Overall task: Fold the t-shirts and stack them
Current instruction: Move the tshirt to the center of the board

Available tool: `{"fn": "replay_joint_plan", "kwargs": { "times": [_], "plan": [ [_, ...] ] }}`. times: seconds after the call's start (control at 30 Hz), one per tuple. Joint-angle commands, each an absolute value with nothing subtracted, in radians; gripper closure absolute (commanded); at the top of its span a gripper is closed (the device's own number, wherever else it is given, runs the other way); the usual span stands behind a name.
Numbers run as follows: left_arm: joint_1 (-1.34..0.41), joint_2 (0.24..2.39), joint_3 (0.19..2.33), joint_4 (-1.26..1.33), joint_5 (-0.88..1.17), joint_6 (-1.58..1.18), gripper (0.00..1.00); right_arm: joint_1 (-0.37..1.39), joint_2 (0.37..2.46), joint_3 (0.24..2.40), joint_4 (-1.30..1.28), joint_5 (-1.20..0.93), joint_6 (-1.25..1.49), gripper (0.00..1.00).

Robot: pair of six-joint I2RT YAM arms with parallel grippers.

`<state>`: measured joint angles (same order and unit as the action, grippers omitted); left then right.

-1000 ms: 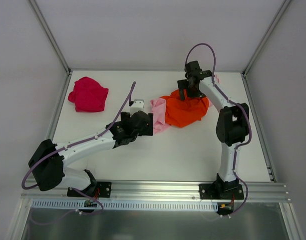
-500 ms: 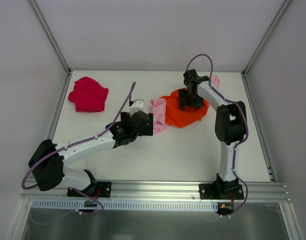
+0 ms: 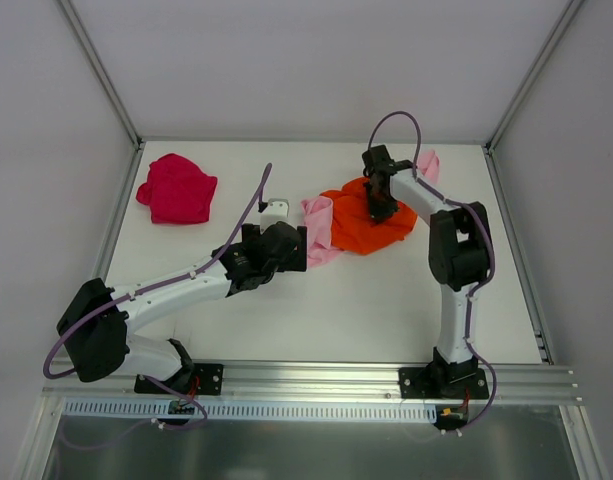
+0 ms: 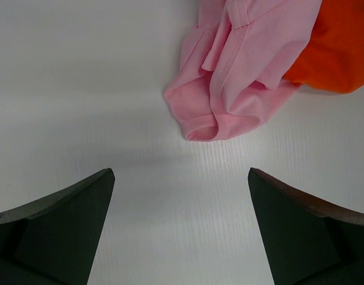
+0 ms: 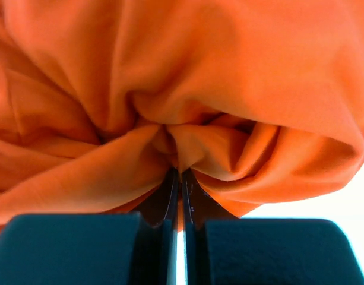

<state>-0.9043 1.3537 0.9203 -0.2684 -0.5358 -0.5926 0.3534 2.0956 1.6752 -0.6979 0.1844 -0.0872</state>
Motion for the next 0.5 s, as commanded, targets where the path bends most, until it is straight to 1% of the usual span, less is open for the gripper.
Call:
{"fn": "replay_joint_plan", "kwargs": {
  "times": [0.0, 0.1, 0.13, 0.2, 0.23, 0.3, 0.47],
  "plan": [
    [-0.913, 1.341, 0.936, -0.262, -0.566, -0.614, 0.01, 0.373, 1.993, 1.635, -0.598, 0.339, -0.087, 0.99],
    [-0.913, 1.342, 0.934, -0.261, -0.566, -0.614, 0.01, 0.393, 1.905, 1.548, -0.49, 0.455, -0.103, 0.99],
    [-0.913, 1.342, 0.934, -0.259, -0.566, -0.614, 0.01, 0.405, 1.854, 1.519, -0.419, 0.557, -0.113, 0.99],
    [-0.913, 1.347, 0.934, -0.258, -0.566, -0.614, 0.01, 0.434, 1.824, 1.473, -0.371, 0.67, -0.161, 0.99],
    [-0.913, 1.35, 0.936, -0.258, -0.565, -0.614, 0.01, 0.437, 1.818, 1.479, -0.371, 0.78, -0.163, 0.99],
    [-0.913, 1.356, 0.94, -0.261, -0.561, -0.614, 0.01, 0.437, 1.819, 1.515, -0.374, 0.842, -0.173, 0.99],
    [-0.913, 1.359, 0.942, -0.261, -0.558, -0.614, 0.01, 0.427, 1.862, 1.633, -0.387, 1.077, -0.235, 0.99]
  ]
}}
